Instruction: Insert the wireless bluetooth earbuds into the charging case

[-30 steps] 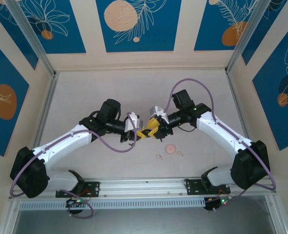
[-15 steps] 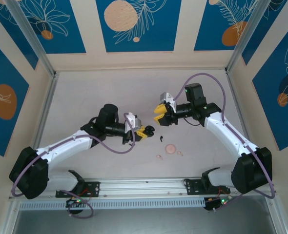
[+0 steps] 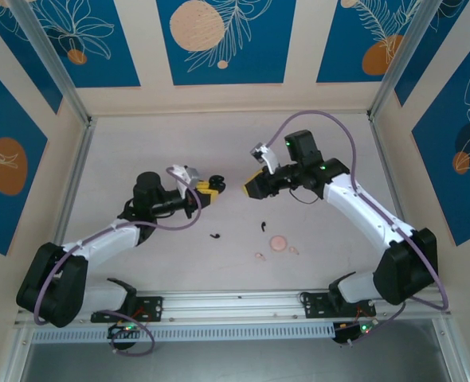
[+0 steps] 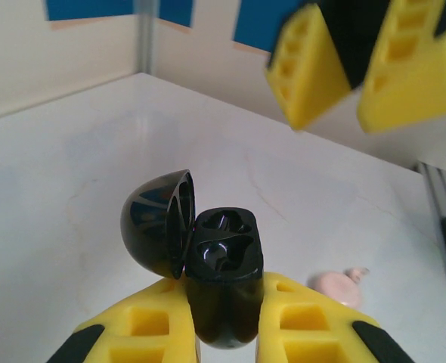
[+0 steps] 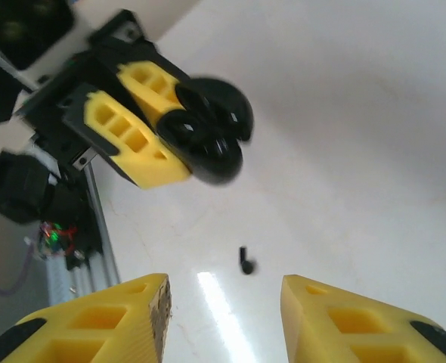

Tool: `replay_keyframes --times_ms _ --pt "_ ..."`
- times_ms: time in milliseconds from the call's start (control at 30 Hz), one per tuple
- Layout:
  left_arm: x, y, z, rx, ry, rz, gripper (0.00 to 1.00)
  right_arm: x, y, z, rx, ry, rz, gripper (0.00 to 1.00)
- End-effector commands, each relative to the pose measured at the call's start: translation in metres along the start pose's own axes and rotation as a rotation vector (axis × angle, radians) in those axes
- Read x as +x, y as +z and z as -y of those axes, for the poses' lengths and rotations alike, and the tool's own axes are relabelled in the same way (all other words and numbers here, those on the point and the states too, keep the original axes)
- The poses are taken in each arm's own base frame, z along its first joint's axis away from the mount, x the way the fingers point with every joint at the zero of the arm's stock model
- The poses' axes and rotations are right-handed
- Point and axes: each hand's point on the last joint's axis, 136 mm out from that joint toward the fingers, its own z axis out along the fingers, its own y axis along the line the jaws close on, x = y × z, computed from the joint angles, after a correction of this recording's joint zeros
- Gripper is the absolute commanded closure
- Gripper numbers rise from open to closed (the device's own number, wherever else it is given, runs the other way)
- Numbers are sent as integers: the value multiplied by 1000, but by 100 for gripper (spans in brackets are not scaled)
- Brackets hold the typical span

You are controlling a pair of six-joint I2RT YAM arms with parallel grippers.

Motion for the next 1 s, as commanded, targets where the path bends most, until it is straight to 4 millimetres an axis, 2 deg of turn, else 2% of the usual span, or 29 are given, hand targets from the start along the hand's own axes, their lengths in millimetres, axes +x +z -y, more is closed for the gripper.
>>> replay_keyframes --times_ms 0,167,333,533,667,833,967 --pt "-1 -10 -30 -155 -74 23 88 26 14 18 149 412 -131 57" --pt "11 -29 -63 -348 -140 5 89 60 37 12 268 716 -257 57" --pt "21 -43 -78 -447 -178 -34 89 75 72 -15 222 874 -319 57" --pt "32 -55 -88 -521 -210 -67 89 90 118 -30 213 976 -358 58" --pt "37 -62 -94 -558 -228 -75 89 102 146 -30 206 1023 -390 57" --pt "44 -67 -98 -572 -239 -84 89 115 172 -27 191 1058 -459 56" --pt "46 -69 -100 -580 -243 -91 89 126 184 -28 193 1068 -506 56"
